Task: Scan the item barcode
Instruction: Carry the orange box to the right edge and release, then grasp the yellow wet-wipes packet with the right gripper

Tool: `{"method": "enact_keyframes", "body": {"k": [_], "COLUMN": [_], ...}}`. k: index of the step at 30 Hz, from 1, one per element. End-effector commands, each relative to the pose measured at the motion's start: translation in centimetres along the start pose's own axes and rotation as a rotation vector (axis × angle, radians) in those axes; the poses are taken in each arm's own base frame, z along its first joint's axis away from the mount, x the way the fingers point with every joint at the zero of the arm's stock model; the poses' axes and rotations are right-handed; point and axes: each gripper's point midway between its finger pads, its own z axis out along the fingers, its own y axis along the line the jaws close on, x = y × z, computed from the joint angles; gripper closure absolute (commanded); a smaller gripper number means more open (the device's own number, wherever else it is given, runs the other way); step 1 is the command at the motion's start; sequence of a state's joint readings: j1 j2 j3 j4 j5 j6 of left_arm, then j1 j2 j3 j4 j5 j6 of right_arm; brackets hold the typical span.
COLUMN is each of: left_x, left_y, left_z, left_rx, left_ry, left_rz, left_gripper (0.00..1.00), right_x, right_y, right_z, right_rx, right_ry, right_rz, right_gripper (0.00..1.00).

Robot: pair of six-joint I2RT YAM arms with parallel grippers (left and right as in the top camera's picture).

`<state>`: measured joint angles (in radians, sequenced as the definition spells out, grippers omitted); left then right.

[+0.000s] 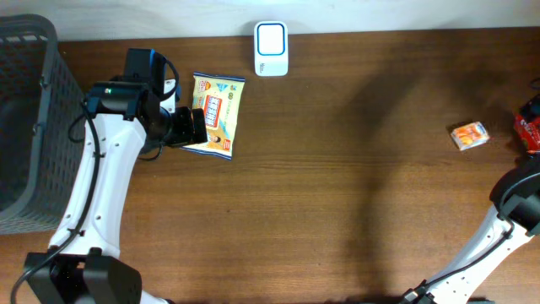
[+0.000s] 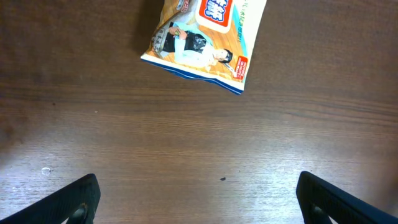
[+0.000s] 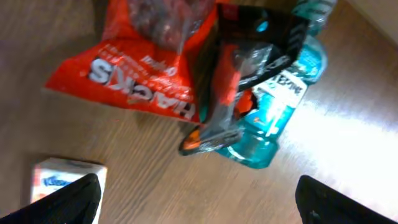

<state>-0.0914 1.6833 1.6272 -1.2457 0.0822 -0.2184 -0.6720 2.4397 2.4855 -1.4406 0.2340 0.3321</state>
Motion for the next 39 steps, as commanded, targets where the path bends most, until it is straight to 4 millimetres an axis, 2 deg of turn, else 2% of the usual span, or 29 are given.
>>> {"method": "enact_keyframes", "body": {"k": [1,2,4,6,7,8,9,10,11,13,18,20,21,22,23,24,25,27,28,29,30,32,33,35,37,39], "left_x": [-0.1,-0.1,-0.1,-0.1,-0.1,-0.1,-0.1,-0.1,-0.1,-0.1,-0.1,-0.1,-0.1,-0.1,-0.1,-0.1,-0.1,-0.1,-0.1,-0.1,-0.1,-0.1,-0.1,-0.1,-0.1,-0.1], "left_y": [-0.1,-0.1,-0.1,-0.1,-0.1,-0.1,-0.1,-0.1,-0.1,-0.1,-0.1,-0.1,-0.1,-0.1,-0.1,-0.1,-0.1,-0.1,-0.1,-0.1,-0.1,-0.1,-0.1,-0.1,-0.1,-0.1], "left_z": [-0.1,-0.1,-0.1,-0.1,-0.1,-0.1,-0.1,-0.1,-0.1,-0.1,-0.1,-0.1,-0.1,-0.1,-0.1,-0.1,-0.1,-0.1,-0.1,-0.1,-0.1,-0.1,-0.1,-0.1,-0.1,-0.1], "left_rx": [0.007,0.007,0.007,0.007,0.007,0.007,0.007,0.007,0.007,0.007,0.007,0.007,0.007,0.007,0.007,0.007,0.007,0.007,0.007,0.007,0.007,0.007,0.007,0.007,0.007,0.007], "left_ry": [-0.001,-0.001,-0.001,-0.001,-0.001,-0.001,0.000,-0.001,-0.001,-0.001,-0.001,-0.001,-0.001,-0.001,-0.001,-0.001,-0.001,-0.001,-0.001,-0.001,-0.001,-0.001,0.000,-0.001,0.000,-0.001], "left_rz": [-0.007,-0.007,-0.007,-0.007,-0.007,-0.007,-0.007,-0.007,-0.007,-0.007,-0.007,-0.007,-0.007,-0.007,-0.007,-0.007,-0.007,-0.007,-0.007,-0.007,-0.007,-0.007,-0.007,-0.007,-0.007,-0.007], "left_gripper": [0.01,0.01,0.01,0.01,0.01,0.01,0.01,0.01,0.01,0.01,0.01,0.01,0.01,0.01,0.01,0.01,0.01,0.01,0.01,0.01,0.01,0.01,0.01,0.01,0.01,0.01], "right_x": [1.3,2.3,5.3,8.4,10.1,11.1,12.4,13.0,13.0,11.1,6.9,5.2,4.2,3.6,3.5,4.2,5.2,6.4,7.2,8.0,8.4,7.7,7.5,6.4,5.8,4.9], "right_y": [5.7,8.6,11.4,12.8,13.5,13.8,14.1,13.9,12.6,10.6,7.1,5.3,4.9,5.2,7.4,10.1,12.5,13.9,14.5,14.7,14.6,11.9,10.8,8.9,7.9,8.2], "right_z": [-2.6,-3.9,-4.9,-4.5,-3.4,-2.4,-0.4,1.3,3.9,5.3,6.5,5.8,4.5,3.0,0.8,-1.2,-2.2,-1.2,0.4,2.5,3.7,6.8,7.4,7.8,7.9,6.4], "right_rx": [-0.366,-0.522,-0.546,-0.480,-0.413,-0.378,-0.328,-0.290,-0.202,-0.090,0.012,0.087,0.098,0.074,-0.061,-0.217,-0.327,-0.326,-0.322,-0.312,-0.302,-0.189,-0.155,-0.111,-0.110,-0.141], "right_ry": [0.068,0.090,0.163,0.233,0.277,0.301,0.336,0.343,0.320,0.238,0.112,0.060,0.034,0.020,0.025,0.050,0.067,0.086,0.100,0.119,0.127,0.112,0.108,0.094,0.091,0.079], "right_rz": [-0.073,-0.160,-0.233,-0.297,-0.290,-0.279,-0.262,-0.258,-0.247,-0.245,-0.204,-0.211,-0.226,-0.216,-0.212,-0.251,-0.307,-0.338,-0.351,-0.354,-0.349,-0.262,-0.251,-0.222,-0.198,-0.192], "right_gripper": [0.01,0.04,0.60,0.85,0.90,0.96,0.96,0.96,0.96,0.96,0.96,0.94,0.93,0.93,0.93,0.93,0.91,0.90,0.90,0.96,0.96,0.96,0.96,0.96,0.96,0.96]}}
